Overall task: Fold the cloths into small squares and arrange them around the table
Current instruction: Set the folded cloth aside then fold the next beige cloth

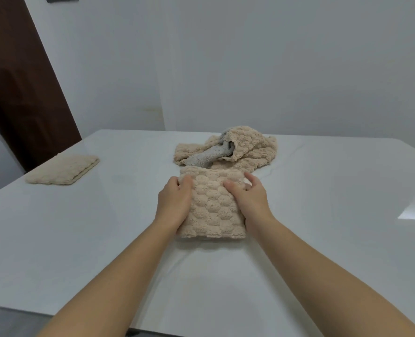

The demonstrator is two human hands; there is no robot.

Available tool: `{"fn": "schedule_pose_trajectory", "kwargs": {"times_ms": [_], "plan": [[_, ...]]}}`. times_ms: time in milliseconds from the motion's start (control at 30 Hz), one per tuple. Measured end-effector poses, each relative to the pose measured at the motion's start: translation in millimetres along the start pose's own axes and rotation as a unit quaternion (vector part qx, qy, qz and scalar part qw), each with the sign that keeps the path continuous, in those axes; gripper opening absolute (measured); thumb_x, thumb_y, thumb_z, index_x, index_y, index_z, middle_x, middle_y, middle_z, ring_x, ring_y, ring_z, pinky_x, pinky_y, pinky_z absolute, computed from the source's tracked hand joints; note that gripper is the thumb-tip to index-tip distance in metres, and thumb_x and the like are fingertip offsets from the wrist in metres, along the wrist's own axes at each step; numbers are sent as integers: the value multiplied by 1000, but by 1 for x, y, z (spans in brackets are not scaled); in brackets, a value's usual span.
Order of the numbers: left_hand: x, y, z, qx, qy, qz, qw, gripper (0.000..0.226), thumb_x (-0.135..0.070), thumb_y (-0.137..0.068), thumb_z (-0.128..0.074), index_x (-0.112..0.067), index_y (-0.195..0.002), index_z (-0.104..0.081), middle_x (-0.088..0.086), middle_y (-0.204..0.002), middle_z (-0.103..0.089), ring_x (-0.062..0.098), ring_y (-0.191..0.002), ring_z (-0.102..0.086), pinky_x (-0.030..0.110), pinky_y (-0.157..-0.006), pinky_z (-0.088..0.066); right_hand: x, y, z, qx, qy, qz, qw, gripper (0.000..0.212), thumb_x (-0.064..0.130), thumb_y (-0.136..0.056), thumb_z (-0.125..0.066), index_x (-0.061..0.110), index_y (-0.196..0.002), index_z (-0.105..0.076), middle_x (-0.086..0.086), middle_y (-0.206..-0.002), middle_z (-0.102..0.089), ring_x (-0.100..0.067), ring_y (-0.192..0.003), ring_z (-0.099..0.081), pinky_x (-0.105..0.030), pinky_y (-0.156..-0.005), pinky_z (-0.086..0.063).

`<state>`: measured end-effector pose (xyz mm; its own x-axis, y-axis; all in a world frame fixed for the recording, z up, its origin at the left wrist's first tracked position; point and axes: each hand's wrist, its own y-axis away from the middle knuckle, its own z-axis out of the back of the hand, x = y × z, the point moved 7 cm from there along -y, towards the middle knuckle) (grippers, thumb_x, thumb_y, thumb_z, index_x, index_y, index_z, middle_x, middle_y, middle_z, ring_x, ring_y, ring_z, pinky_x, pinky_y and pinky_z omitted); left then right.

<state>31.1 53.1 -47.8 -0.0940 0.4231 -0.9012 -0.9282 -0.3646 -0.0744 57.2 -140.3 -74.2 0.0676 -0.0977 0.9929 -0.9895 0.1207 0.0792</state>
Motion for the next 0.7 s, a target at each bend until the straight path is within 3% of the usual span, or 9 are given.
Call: {"fn": "schedule_pose_trajectory", "kwargs": {"times_ms": [33, 100, 167, 233, 300, 400, 500, 600, 700], "plan": [[-1, 1, 2, -26, -52, -15, 998, 41, -47, -98, -37, -9, -90, -52, 1, -86, -57, 18, -77, -53, 35, -68, -42, 9, 4, 2, -18, 71, 56, 996, 72, 29, -84, -75, 24, -144, -37, -1, -128, -55, -17, -115, -56, -32, -101, -43], [1, 3, -1, -45, -139, -27, 989, 38, -43, -100, -34, -11, -85, -46, 2, -81, -53, 22, -74, -49, 36, -63, -39, 23, 14, 1, -36, 184, 143, 972, 62, 23, -93, -64, 23, -147, -34, 10, -106, -53, -10, -97, -52, -18, -86, -35], [6, 3, -8, -40, -207, -21, 977, 34, -41, -102, -33, -11, -90, -46, 3, -83, -52, 25, -77, -50, 35, -63, -37, 23, 17, -1, -35, 235, 170, 956, 60, 19, -96, -58, 22, -149, -30, 13, -84, -50, -6, -76, -49, -22, -73, -34], [11, 2, -12, -33, -235, -13, 971, 33, -40, -103, -32, -11, -94, -46, 4, -85, -52, 26, -79, -50, 35, -65, -37, 17, 17, -3, -38, 265, 163, 950, 64, 20, -96, -58, 20, -151, -26, 7, -78, -51, -8, -71, -50, -27, -72, -38], [12, 1, -12, -35, -230, -18, 972, 33, -41, -103, -32, -11, -93, -45, 4, -84, -53, 27, -79, -51, 36, -64, -37, 10, 12, 3, -47, 241, 116, 962, 69, 30, -94, -61, 16, -152, -25, 2, -89, -56, -14, -83, -54, -27, -80, -41], [10, 1, -8, -43, -182, -64, 980, 33, -42, -102, -34, -14, -86, -42, 1, -75, -51, 26, -72, -50, 35, -57, -32, -15, -3, 12, -20, 106, -70, 992, 81, 56, -79, -69, 9, -140, -45, -7, -120, -64, -24, -108, -62, -39, -98, -48], [3, 7, -4, -52, -132, -127, 982, 26, -39, -102, -37, -17, -91, -45, -2, -67, -53, 22, -66, -51, 34, -53, -32, -28, 0, -1, 80, 5, -186, 979, 94, 72, -47, -80, 12, -119, -65, -8, -106, -74, -29, -100, -69, -47, -97, -51], [-3, 14, -1, -62, -92, -166, 980, 17, -36, -101, -40, -21, -99, -48, -2, -65, -57, 22, -68, -56, 37, -61, -42, -24, 0, -4, 89, 14, -171, 981, 61, 53, -68, -80, 11, -110, -69, -8, -100, -75, -27, -96, -71, -45, -95, -53], [-4, 13, 0, -52, -56, -156, 985, 14, -33, -101, -41, -20, -98, -48, 3, -70, -61, 22, -71, -58, 38, -65, -45, -9, -3, 2, 36, 87, -60, 994, 28, 39, -89, -63, 11, -89, -66, -5, -88, -73, -22, -85, -70, -37, -83, -56]]}}
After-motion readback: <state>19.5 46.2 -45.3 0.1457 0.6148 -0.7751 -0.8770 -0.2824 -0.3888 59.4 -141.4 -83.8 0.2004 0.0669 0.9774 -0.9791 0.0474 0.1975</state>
